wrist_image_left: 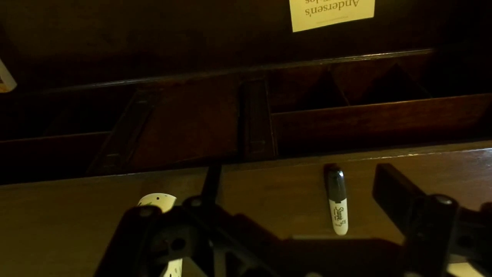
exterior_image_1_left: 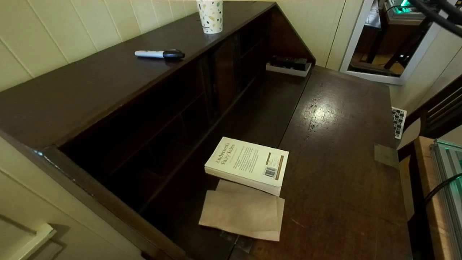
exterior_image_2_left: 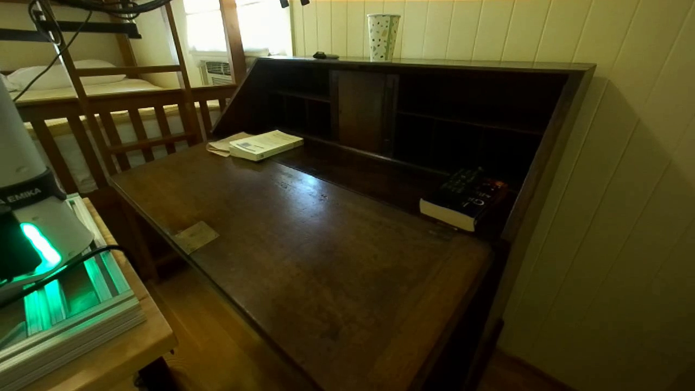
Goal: Take the marker out of the coffee cup.
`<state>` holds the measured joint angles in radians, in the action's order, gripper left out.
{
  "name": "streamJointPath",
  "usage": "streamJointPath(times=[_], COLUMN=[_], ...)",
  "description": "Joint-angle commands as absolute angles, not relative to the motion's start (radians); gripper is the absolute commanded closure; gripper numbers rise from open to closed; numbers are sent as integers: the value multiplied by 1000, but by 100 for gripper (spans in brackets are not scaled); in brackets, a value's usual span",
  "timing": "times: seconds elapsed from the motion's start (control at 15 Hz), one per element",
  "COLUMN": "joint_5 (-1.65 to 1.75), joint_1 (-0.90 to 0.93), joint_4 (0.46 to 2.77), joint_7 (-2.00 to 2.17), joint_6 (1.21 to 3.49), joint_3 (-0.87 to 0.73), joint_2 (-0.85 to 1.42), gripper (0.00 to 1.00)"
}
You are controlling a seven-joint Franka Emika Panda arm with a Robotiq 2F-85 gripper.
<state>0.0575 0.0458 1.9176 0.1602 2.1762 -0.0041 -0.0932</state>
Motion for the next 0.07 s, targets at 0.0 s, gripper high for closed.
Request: streamJointPath(times=[0.0], joint_5=[56], joint_1=[34], joint_4=[1915], joint_7=[159], joint_6=[2174], joint_3=[10], joint_2=[-89], gripper=[0])
